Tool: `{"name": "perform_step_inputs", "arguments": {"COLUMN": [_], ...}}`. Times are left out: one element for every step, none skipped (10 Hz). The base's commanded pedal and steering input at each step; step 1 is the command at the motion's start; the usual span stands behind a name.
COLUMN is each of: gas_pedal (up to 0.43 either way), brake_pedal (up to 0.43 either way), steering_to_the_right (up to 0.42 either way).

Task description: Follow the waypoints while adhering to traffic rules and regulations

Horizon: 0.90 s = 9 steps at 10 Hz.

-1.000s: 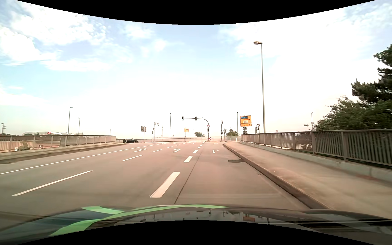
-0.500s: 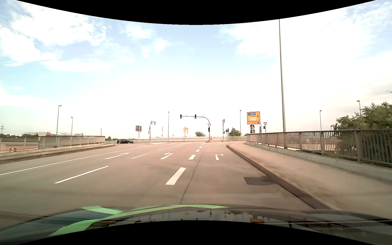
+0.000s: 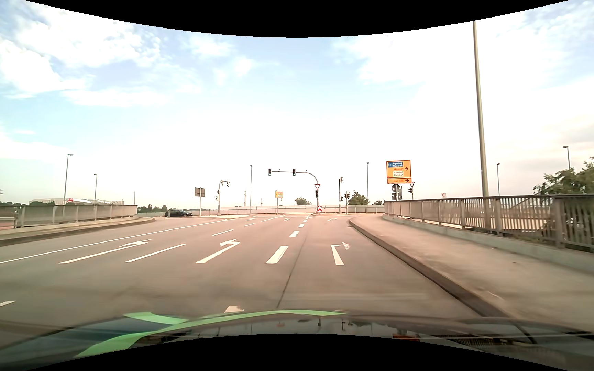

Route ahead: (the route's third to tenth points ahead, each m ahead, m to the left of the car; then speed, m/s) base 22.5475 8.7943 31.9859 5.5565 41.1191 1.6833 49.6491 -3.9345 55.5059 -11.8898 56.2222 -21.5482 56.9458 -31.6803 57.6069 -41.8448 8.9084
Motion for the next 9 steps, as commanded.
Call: {"name": "perform_step_inputs", "arguments": {"gas_pedal": [0.028,0.028,0.028,0.039,0.039,0.047,0.059,0.079,0.079], "brake_pedal": [0.000,0.000,0.000,0.000,0.000,0.000,0.000,0.000,0.000], "steering_to_the_right": [0.003,0.003,0.003,0.003,0.002,0.002,0.002,0.002,0.002]}}
